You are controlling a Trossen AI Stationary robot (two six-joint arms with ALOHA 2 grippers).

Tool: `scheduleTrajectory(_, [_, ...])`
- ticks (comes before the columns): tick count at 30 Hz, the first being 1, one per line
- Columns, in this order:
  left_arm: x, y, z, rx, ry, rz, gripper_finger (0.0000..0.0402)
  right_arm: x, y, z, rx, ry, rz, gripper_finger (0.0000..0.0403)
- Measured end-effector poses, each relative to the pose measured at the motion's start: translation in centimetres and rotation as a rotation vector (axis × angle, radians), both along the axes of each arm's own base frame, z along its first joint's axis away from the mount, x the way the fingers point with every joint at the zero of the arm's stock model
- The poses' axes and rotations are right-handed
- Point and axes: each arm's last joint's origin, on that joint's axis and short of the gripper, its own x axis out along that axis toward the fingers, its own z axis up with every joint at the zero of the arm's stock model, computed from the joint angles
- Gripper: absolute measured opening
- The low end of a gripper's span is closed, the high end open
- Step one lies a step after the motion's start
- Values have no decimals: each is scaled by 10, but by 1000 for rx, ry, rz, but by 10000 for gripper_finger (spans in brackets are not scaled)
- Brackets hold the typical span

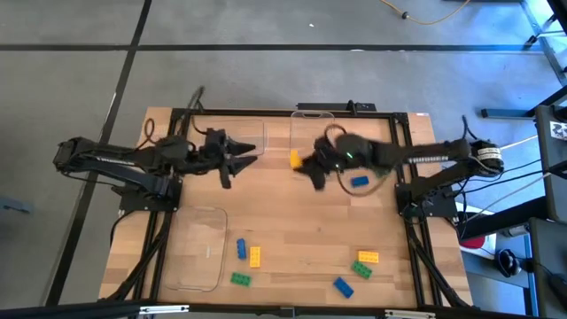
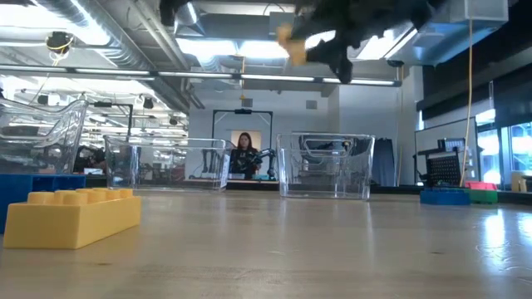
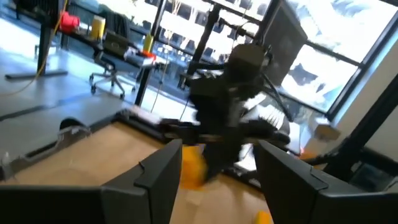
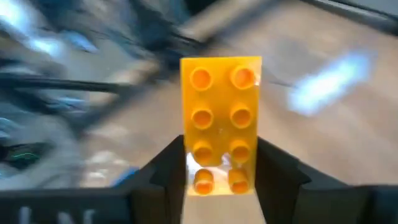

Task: Sort & place blocks by color
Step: Put the top right yellow game piece into the top right transparent bin

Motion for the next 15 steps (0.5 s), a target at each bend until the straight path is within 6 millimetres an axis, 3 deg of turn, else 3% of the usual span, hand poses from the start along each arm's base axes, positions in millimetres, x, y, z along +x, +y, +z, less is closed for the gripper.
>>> scheduleTrajectory(3, [-7,4,5,30,-20,25,195,9,-35,16,-43,233,-165,144])
scheduleTrajectory(6, [-14,8,10,34,-44,45,195,15,-75,17,-14,446,-269,144])
scheduleTrajectory(10, [-18,11,12,35,-60,62,195,24,-114,-10,77,704,-333,144])
scheduleTrajectory(15, [-20,11,14,37,-70,53,195,40,-133,-59,218,831,-293,144])
